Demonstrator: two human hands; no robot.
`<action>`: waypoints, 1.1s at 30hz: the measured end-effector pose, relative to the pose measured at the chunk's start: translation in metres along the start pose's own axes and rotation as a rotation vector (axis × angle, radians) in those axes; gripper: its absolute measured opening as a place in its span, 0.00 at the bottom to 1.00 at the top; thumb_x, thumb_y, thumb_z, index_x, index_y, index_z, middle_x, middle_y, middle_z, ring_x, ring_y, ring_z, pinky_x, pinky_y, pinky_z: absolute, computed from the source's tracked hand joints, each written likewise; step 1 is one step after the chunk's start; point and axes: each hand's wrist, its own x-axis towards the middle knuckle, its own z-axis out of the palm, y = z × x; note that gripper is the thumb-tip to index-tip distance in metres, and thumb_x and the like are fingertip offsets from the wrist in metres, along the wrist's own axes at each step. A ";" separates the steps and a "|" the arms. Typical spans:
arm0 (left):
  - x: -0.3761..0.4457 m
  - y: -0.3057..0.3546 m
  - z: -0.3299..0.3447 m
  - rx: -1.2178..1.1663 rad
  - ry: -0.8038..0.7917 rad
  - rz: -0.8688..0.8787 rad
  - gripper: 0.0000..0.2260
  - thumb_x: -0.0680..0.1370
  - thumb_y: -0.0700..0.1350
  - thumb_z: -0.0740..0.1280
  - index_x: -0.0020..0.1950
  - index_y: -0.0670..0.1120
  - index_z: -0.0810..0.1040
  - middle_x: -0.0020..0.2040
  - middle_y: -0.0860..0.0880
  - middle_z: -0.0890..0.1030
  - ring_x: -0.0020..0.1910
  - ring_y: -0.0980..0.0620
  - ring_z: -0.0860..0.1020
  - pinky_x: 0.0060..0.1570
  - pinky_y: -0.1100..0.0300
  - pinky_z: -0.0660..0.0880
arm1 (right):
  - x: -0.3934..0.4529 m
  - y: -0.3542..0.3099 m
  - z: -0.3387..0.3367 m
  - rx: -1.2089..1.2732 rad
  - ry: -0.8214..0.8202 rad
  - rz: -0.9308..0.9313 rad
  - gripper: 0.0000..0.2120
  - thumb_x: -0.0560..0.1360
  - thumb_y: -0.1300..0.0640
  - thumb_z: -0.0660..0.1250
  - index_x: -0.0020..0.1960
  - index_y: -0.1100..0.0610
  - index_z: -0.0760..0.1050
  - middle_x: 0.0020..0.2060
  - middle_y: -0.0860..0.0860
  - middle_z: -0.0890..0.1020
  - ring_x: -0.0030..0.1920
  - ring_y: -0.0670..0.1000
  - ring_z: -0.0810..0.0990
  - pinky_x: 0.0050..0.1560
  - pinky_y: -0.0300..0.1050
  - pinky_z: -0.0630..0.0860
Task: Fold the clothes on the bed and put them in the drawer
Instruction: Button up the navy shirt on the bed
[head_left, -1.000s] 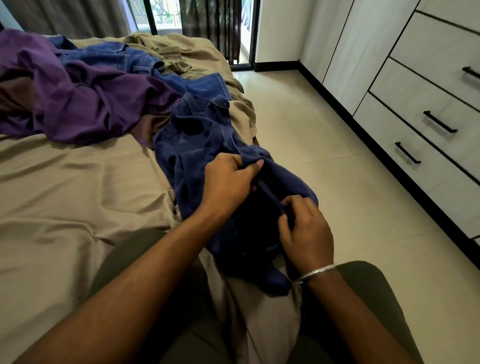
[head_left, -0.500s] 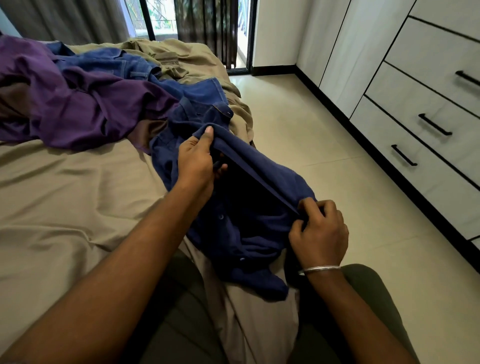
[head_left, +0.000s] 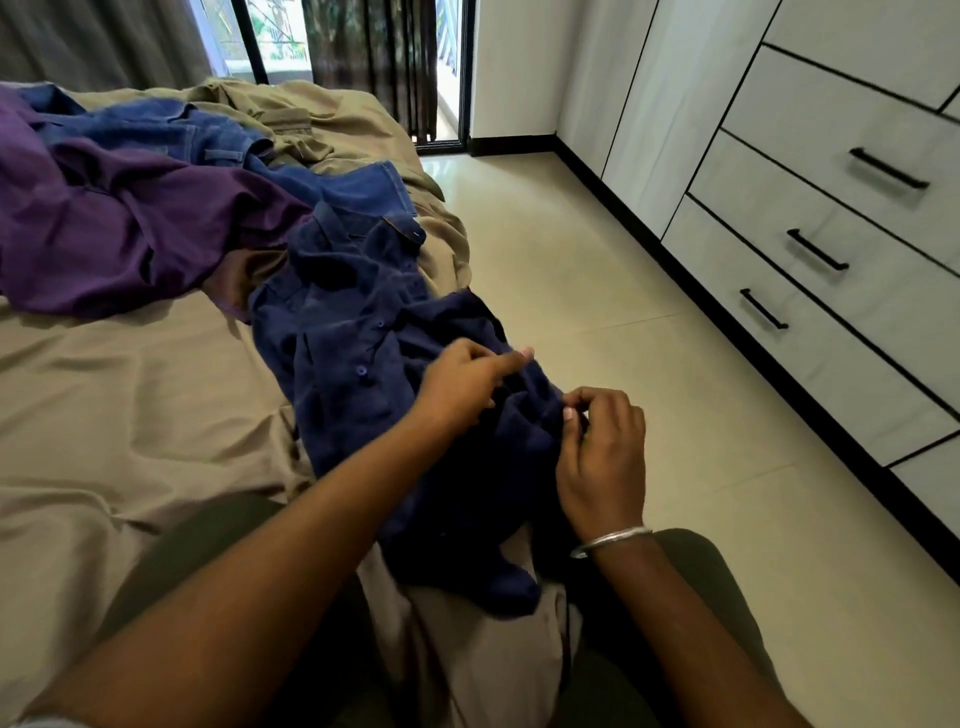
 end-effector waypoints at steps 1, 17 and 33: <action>-0.003 0.000 0.005 -0.015 -0.089 -0.046 0.18 0.75 0.59 0.71 0.43 0.44 0.76 0.35 0.47 0.77 0.29 0.51 0.73 0.26 0.63 0.67 | 0.003 -0.001 -0.001 -0.017 -0.014 -0.023 0.07 0.79 0.58 0.59 0.51 0.58 0.75 0.49 0.53 0.77 0.47 0.49 0.69 0.46 0.42 0.69; -0.013 0.017 -0.011 -0.349 -0.051 -0.033 0.04 0.80 0.39 0.68 0.45 0.44 0.78 0.37 0.48 0.81 0.30 0.55 0.80 0.29 0.61 0.78 | -0.003 -0.003 -0.011 0.128 -0.016 -0.223 0.07 0.71 0.68 0.71 0.48 0.61 0.81 0.43 0.54 0.82 0.43 0.49 0.78 0.50 0.28 0.72; -0.076 -0.047 -0.031 0.157 -0.171 -0.272 0.18 0.72 0.33 0.75 0.49 0.46 0.68 0.35 0.41 0.81 0.29 0.49 0.80 0.30 0.57 0.79 | -0.025 -0.016 -0.004 0.426 -0.396 0.117 0.07 0.73 0.64 0.71 0.47 0.53 0.79 0.35 0.47 0.82 0.37 0.45 0.80 0.39 0.33 0.75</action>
